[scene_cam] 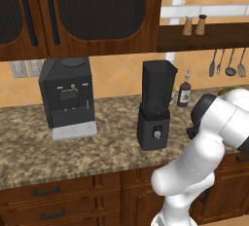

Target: Close the lid blender by securely placing the lid on top.

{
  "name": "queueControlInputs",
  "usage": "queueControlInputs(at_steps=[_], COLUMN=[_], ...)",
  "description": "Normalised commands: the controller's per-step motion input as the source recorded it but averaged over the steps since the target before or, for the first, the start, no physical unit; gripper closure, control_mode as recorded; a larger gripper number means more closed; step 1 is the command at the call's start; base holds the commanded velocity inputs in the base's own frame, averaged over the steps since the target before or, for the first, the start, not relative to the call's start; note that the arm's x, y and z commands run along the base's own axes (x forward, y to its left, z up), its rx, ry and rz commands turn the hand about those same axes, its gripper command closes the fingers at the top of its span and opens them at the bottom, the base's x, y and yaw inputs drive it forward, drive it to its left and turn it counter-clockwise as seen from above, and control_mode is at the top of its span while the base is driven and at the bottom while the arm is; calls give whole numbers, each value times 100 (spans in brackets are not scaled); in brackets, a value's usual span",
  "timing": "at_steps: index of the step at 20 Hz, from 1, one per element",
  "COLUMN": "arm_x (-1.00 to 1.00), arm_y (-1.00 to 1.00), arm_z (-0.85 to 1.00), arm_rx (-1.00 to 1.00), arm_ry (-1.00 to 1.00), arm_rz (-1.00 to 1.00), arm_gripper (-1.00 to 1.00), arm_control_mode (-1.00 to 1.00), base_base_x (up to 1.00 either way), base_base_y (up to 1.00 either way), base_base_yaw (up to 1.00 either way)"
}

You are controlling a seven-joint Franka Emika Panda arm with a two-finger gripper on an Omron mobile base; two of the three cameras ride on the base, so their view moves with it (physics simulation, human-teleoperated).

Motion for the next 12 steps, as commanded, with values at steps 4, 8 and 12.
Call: queueControlInputs(at_steps=[4, 8, 12], arm_x=[16, 13, 8], arm_y=[0, 2, 1], arm_z=[-8, -8, -7], arm_rx=[0, 0, 0], arm_ry=[0, 0, 0], arm_rz=[0, 0, 0], arm_gripper=[-100, -100, -100], arm_control_mode=[-100, -100, -100], base_base_x=[0, 0, 0], base_base_y=[0, 0, 0], base_base_yaw=[0, 0, 0])
